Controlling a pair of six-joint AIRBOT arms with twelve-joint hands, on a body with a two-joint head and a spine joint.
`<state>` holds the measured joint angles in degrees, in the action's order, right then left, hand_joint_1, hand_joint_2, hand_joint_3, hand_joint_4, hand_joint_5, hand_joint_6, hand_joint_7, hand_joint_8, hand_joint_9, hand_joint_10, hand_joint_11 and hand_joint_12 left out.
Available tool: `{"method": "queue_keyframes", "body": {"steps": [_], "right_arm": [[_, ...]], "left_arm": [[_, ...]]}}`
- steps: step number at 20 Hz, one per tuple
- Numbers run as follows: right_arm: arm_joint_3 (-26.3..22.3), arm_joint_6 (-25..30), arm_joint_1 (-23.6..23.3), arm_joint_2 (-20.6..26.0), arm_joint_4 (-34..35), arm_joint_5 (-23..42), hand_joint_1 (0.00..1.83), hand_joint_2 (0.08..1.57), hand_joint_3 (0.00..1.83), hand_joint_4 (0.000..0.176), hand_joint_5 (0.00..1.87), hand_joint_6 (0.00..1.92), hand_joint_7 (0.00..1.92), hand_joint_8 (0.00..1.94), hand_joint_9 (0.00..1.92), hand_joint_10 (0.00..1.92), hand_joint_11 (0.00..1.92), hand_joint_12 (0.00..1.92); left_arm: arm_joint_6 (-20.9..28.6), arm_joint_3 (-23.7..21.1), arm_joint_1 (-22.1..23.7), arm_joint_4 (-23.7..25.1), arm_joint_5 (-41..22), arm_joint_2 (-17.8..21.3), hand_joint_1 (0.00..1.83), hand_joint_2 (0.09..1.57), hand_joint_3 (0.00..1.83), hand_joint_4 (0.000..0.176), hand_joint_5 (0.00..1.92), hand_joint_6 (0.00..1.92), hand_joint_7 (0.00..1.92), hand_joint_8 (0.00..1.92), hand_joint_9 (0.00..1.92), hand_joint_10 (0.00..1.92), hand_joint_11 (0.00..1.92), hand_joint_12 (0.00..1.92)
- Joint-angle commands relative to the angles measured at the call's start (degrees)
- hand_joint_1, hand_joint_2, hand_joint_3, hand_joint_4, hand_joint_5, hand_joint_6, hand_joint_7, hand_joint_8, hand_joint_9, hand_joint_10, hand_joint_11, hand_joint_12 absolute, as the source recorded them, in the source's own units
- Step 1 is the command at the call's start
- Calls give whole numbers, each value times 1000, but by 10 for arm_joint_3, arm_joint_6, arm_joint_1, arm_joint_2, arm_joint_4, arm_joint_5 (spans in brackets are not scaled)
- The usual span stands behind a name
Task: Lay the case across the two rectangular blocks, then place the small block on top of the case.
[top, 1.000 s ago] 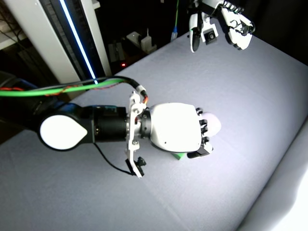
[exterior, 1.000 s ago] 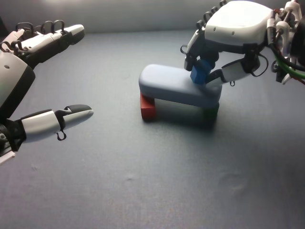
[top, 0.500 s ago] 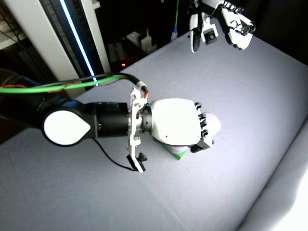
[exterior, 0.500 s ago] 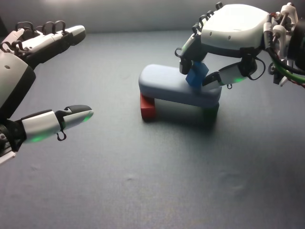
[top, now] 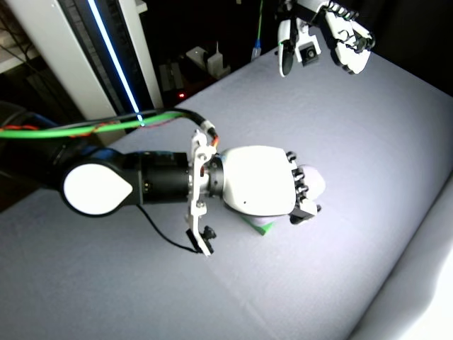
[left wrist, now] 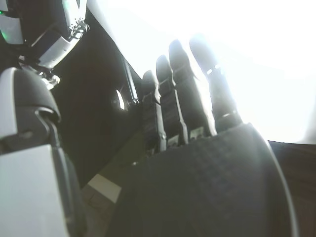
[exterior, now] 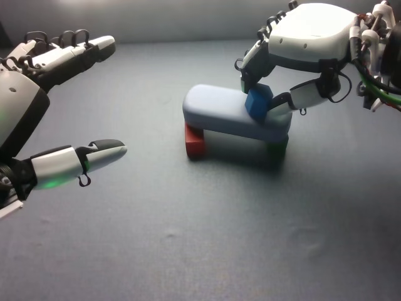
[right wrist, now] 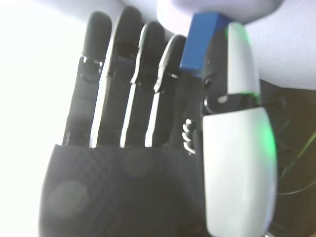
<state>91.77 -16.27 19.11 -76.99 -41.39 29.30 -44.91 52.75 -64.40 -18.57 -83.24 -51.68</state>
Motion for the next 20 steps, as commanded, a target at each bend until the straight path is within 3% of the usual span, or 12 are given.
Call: {"method": "queue_keyframes", "body": {"steps": [1, 9, 12, 13, 14, 16, 19, 20], "right_arm": [[4, 2, -7, 3, 22, 42, 1140, 1118, 0, 0, 957, 1007, 1010, 1, 1042, 17, 620, 1135], [7, 2, -7, 3, 22, 38, 1114, 1129, 1, 0, 937, 1040, 1012, 1, 1063, 13, 641, 1080], [10, 2, -7, 3, 30, 38, 1066, 1141, 0, 0, 913, 1083, 1008, 2, 1030, 1, 527, 1189], [12, 2, -7, 3, 32, 38, 1043, 1076, 0, 0, 812, 520, 1013, 3, 1036, 4, 530, 1212], [14, 2, -7, 3, 36, 38, 1031, 1060, 0, 0, 856, 237, 1016, 2, 1036, 3, 539, 1198], [17, 2, -7, 3, 37, 36, 1057, 1044, 0, 0, 909, 58, 1018, 1, 1042, 3, 578, 1102], [19, 2, -7, 3, 37, 32, 1045, 1032, 0, 0, 836, 2, 927, 0, 995, 0, 559, 1150], [19, 2, -7, 3, 37, 31, 1028, 1025, 0, 0, 771, 0, 812, 0, 883, 0, 488, 1123]], "left_arm": [[3, 3, 7, 9, -73, -2, 926, 964, 0, 0, 408, 5, 412, 0, 463, 0, 97, 1054], [4, 2, 7, 10, -72, -4, 913, 965, 0, 0, 385, 0, 423, 7, 457, 4, 67, 1068], [4, 3, 6, 10, -72, -5, 924, 976, 4, 0, 392, 3, 419, 4, 460, 5, 71, 1074], [4, 3, 6, 10, -72, -5, 917, 976, 4, 0, 387, 0, 420, 4, 462, 5, 74, 1077], [4, 3, 6, 10, -72, -5, 924, 972, 1, 0, 391, 2, 428, 6, 468, 7, 79, 1082], [4, 3, 6, 10, -72, -5, 930, 971, 1, 0, 400, 5, 440, 10, 479, 11, 81, 1087], [5, 3, 6, 10, -72, -6, 905, 976, 2, 0, 391, 0, 439, 5, 461, 1, 52, 1079], [6, 3, 6, 10, -72, -6, 889, 973, 1, 0, 394, 1, 446, 7, 474, 7, 68, 1085]]}}
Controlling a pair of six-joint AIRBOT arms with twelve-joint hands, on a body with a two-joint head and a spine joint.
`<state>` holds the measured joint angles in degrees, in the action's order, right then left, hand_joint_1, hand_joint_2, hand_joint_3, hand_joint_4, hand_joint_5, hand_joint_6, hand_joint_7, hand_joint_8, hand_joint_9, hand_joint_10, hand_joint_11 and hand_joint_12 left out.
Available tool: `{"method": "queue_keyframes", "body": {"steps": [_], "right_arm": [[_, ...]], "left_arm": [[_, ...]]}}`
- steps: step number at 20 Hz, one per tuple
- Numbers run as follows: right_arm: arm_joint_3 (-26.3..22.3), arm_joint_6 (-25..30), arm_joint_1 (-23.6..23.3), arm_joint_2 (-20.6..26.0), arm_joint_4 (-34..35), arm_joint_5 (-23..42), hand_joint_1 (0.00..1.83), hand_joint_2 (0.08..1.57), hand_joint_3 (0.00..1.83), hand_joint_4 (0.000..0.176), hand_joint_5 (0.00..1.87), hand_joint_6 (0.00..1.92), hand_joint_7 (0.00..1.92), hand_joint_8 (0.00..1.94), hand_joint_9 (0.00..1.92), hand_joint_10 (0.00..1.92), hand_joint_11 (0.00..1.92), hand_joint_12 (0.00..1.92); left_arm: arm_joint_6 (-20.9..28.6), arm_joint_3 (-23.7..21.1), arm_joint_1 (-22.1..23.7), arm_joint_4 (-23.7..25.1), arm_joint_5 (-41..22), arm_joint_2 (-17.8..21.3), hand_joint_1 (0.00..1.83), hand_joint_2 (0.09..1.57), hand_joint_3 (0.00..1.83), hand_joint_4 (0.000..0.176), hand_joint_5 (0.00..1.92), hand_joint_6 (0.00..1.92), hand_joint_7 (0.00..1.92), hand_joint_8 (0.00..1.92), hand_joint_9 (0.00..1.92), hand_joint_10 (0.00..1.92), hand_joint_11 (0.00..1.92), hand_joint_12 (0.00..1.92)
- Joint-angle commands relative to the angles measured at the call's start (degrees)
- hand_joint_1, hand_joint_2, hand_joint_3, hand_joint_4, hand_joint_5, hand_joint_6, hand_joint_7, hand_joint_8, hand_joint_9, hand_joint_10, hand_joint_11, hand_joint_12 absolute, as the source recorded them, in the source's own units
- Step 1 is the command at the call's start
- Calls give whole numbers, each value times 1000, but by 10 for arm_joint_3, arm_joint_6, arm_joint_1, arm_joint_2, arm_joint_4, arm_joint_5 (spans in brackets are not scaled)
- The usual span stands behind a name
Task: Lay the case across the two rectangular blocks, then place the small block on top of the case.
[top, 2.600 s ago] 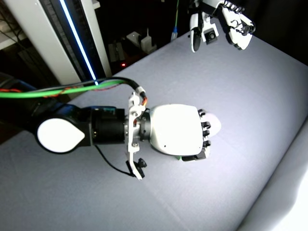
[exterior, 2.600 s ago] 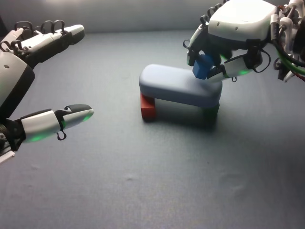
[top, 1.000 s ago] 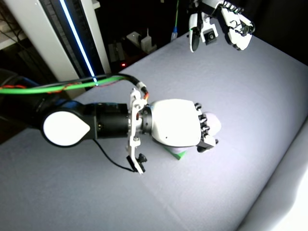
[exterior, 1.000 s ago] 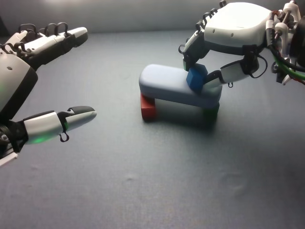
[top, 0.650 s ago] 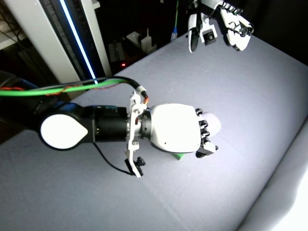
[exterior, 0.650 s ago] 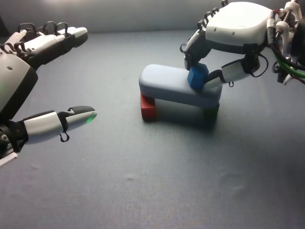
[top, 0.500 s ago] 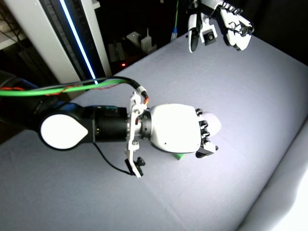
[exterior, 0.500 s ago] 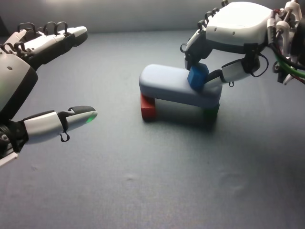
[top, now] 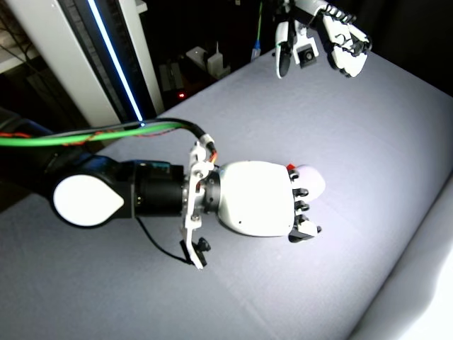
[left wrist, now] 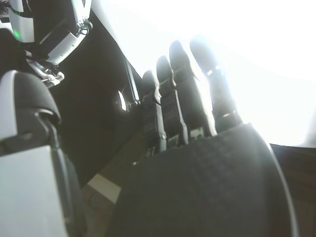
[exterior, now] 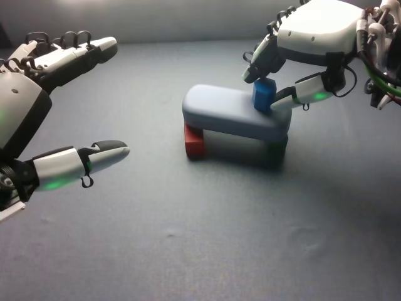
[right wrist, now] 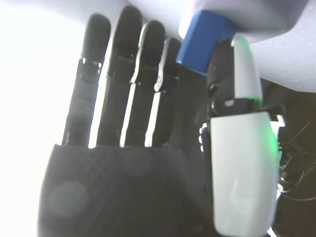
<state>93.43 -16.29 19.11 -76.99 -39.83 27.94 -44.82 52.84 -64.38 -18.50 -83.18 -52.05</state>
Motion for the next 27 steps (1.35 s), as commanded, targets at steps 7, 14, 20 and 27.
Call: {"method": "queue_keyframes", "body": {"steps": [7, 14, 20, 27], "right_arm": [[1, 2, -7, 3, 22, 43, 779, 925, 0, 77, 159, 0, 277, 0, 357, 0, 17, 1121], [-32, 2, -7, 14, 51, 89, 667, 872, 0, 176, 0, 0, 0, 0, 0, 0, 0, 0], [-135, -36, 82, 130, 211, 295, 712, 876, 0, 176, 0, 0, 0, 0, 0, 0, 0, 0], [-248, -79, 265, 210, 364, 547, 749, 904, 13, 176, 0, 0, 0, 0, 0, 0, 0, 0]], "left_arm": [[6, 2, 6, 10, -73, -3, 882, 980, 0, 0, 388, 0, 426, 1, 453, 2, 32, 1088], [8, 0, 5, 9, -81, -2, 831, 989, 1, 1, 380, 0, 423, 0, 455, 1, 57, 1075], [8, -13, -7, 8, -118, 20, 20, 1113, 13, 65, 162, 0, 205, 0, 258, 0, 0, 957], [8, -27, -24, 2, -159, 42, 0, 1280, 14, 67, 9, 1, 53, 4, 164, 4, 0, 916]]}}
